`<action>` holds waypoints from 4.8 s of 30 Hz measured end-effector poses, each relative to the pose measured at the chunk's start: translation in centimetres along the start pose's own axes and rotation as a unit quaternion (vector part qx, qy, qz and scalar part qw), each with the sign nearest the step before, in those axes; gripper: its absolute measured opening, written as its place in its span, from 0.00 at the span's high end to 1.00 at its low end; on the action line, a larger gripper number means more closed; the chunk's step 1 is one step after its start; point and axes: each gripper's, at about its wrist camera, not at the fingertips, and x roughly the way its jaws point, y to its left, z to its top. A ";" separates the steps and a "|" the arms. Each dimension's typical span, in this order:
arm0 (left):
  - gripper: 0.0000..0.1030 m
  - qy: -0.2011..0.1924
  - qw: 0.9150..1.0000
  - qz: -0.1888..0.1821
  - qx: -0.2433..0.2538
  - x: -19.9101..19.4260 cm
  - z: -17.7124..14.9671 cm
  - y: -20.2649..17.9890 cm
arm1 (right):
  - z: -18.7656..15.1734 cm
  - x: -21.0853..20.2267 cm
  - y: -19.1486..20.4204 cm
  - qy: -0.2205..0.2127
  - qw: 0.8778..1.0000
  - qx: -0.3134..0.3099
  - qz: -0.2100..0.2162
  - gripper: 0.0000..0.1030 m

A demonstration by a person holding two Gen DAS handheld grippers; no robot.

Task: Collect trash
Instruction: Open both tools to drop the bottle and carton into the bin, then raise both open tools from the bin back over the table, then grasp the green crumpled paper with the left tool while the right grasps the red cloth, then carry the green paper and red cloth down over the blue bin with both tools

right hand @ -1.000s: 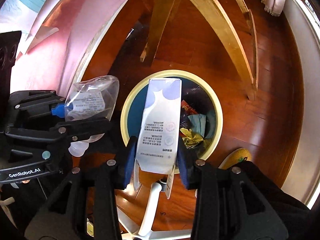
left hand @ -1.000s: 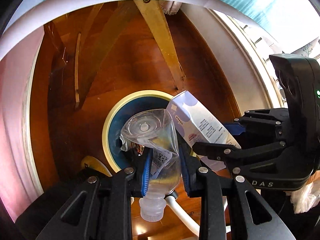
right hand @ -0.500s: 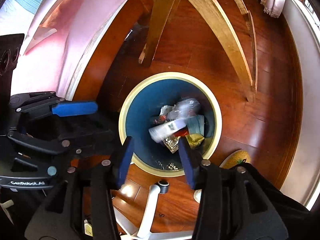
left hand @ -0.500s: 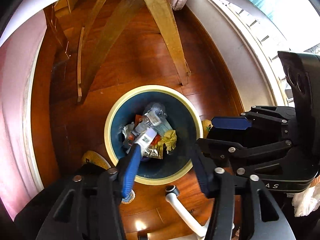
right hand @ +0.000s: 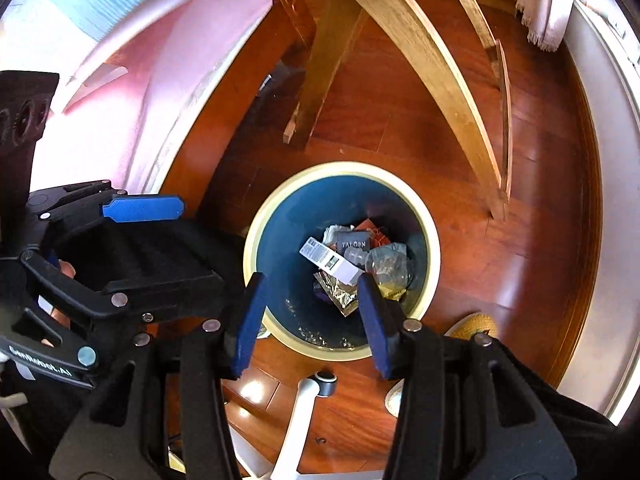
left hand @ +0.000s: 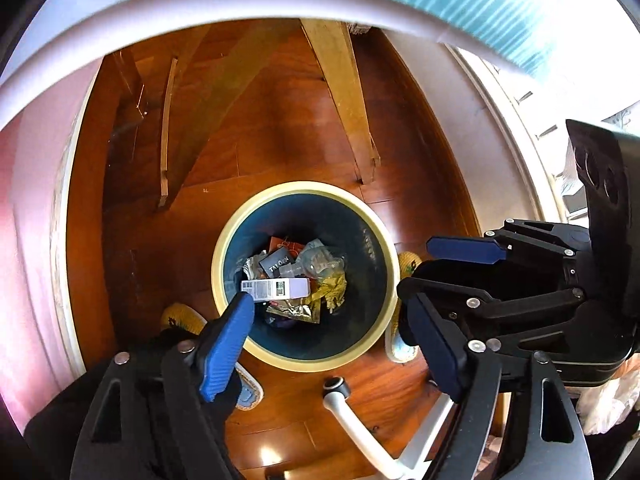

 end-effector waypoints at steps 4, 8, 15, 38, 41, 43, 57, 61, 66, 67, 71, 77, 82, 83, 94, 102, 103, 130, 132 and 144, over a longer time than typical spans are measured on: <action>0.17 0.005 1.000 -0.008 -0.007 -1.6 -0.2 0.0 | -0.1 -2.1 0.4 -0.005 1.000 0.008 0.013 0.49; 0.16 0.001 1.000 -0.008 0.008 -4.5 -0.8 -0.6 | -0.1 -5.3 0.7 -0.011 0.999 0.016 0.034 0.49; 0.13 -0.025 0.998 0.007 0.057 -11.9 -1.0 -2.4 | 0.1 -12.1 1.8 -0.027 0.998 -0.006 0.050 0.43; 0.12 -0.196 0.979 0.018 0.062 -37.0 23.9 -4.1 | 20.0 -34.4 1.9 -0.213 0.975 -0.050 -0.021 0.40; 0.12 -0.211 0.973 0.042 0.079 -37.4 30.1 -5.0 | 25.6 -34.5 -1.4 -0.219 0.975 -0.015 -0.043 0.40; 0.12 -0.216 0.971 0.054 0.087 -37.2 33.9 -5.3 | 29.1 -34.4 -4.5 -0.221 0.974 0.017 -0.049 0.40; 0.12 -0.226 0.969 0.069 0.067 -30.5 54.0 -4.5 | 46.2 -28.5 -21.6 -0.220 0.942 0.252 -0.016 0.25; 0.12 -0.228 0.969 0.076 0.063 -29.8 56.9 -4.2 | 49.0 -26.4 -21.9 -0.208 0.940 0.264 -0.052 0.24; 0.12 -0.225 0.968 0.090 0.062 -28.5 60.4 -4.3 | 50.6 -23.9 -22.0 -0.181 0.940 0.261 -0.127 0.24; 0.12 -0.223 0.968 0.092 0.065 -28.1 60.9 -4.4 | 50.6 -23.9 -21.7 -0.193 0.939 0.248 -0.138 0.29; 0.12 -0.216 0.967 0.107 0.086 -26.5 63.0 -5.3 | 49.9 -23.4 -21.4 -0.192 0.947 0.210 -0.148 0.66; 0.12 -0.195 0.969 0.105 0.106 -22.7 66.5 -7.2 | 46.7 -25.4 -23.6 -0.217 0.948 0.212 -0.099 0.83; 0.12 -0.153 0.979 0.085 0.104 -18.2 69.3 -8.7 | 44.6 -27.7 -26.7 -0.233 0.941 0.227 -0.086 0.84; 0.12 -0.147 0.980 0.083 0.105 -17.4 69.7 -9.0 | 44.4 -28.2 -27.5 -0.236 0.940 0.232 -0.087 0.84; 0.33 -0.120 0.984 0.115 0.066 -11.2 72.0 -9.4 | 42.7 -29.1 -30.9 -0.244 0.935 0.250 -0.065 0.84; 0.54 -0.137 0.980 0.123 0.079 -12.9 69.3 -9.8 | 41.5 -29.4 -28.7 -0.242 0.938 0.242 -0.050 0.85; 0.54 -0.139 0.980 0.115 0.080 -13.6 68.6 -9.9 | 41.1 -29.6 -28.3 -0.243 0.939 0.240 -0.048 0.85; 0.54 -0.196 0.971 0.037 0.133 -36.4 22.5 -11.5 | 14.5 -38.4 1.6 -0.263 0.961 0.066 0.057 0.85; 0.54 -0.196 0.971 0.041 0.134 -36.2 19.3 -11.0 | 12.6 -38.0 2.9 -0.255 0.963 0.059 0.061 0.85; 0.54 -0.134 0.983 0.052 0.114 -28.3 7.7 -6.7 | 3.4 -31.8 6.9 -0.214 0.977 0.018 0.021 0.86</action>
